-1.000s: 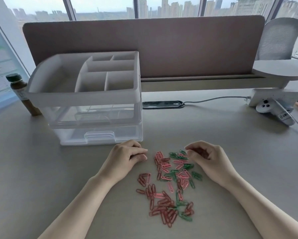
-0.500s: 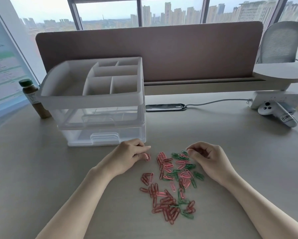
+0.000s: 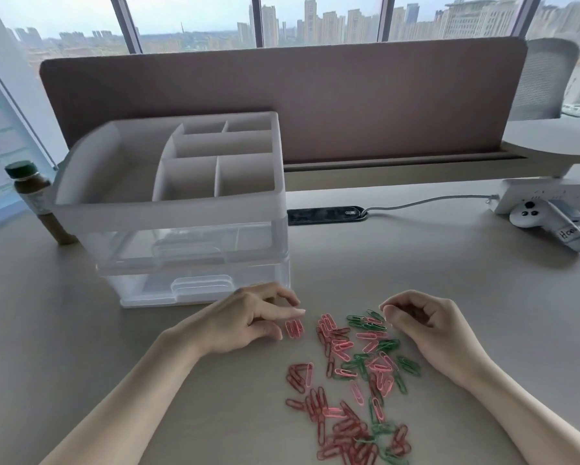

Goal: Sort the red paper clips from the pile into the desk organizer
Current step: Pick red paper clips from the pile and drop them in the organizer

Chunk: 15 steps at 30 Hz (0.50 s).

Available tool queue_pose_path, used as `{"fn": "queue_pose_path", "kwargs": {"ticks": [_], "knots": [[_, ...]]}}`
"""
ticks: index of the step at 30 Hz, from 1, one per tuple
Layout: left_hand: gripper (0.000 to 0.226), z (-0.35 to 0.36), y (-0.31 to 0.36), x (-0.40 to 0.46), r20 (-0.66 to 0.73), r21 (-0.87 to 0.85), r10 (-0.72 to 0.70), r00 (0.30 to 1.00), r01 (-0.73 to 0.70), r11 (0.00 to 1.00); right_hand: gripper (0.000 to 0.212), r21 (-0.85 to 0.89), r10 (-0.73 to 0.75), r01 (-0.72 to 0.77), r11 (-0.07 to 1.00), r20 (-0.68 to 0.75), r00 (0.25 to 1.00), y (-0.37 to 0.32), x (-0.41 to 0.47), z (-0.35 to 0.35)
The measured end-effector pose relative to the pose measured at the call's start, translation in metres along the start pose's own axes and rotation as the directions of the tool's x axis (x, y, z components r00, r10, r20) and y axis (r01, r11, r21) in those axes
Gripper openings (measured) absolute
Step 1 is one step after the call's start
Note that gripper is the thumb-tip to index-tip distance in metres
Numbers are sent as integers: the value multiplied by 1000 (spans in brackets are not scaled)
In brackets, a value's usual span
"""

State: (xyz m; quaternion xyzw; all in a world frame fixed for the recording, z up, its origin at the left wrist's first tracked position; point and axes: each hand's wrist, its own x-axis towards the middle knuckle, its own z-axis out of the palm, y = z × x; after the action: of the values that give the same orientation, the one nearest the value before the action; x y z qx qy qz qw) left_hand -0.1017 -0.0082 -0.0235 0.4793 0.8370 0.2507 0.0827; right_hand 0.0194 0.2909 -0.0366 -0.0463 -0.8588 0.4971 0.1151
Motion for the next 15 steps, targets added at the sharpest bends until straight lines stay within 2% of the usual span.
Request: {"fn": "queue_pose_path", "kwargs": {"ticks": [4,8,11,15], "knots": [[38,9,4,5,-28,136,98,995,-94,986,10,-20,7,-7,1000,-6,1000,-4,1,1],[21,13,14,4,-131,119,105,986,-89,989,7,-47,8,-8,999,9,1000,-11,2,4],[7,17,24,1,-162,146,55,985,-32,989,6,-165,-10,17,986,42,999,-23,8,10],[10,29,34,-3,-207,207,-92,974,135,969,19,-393,11,87,915,241,970,-46,25,28]]}}
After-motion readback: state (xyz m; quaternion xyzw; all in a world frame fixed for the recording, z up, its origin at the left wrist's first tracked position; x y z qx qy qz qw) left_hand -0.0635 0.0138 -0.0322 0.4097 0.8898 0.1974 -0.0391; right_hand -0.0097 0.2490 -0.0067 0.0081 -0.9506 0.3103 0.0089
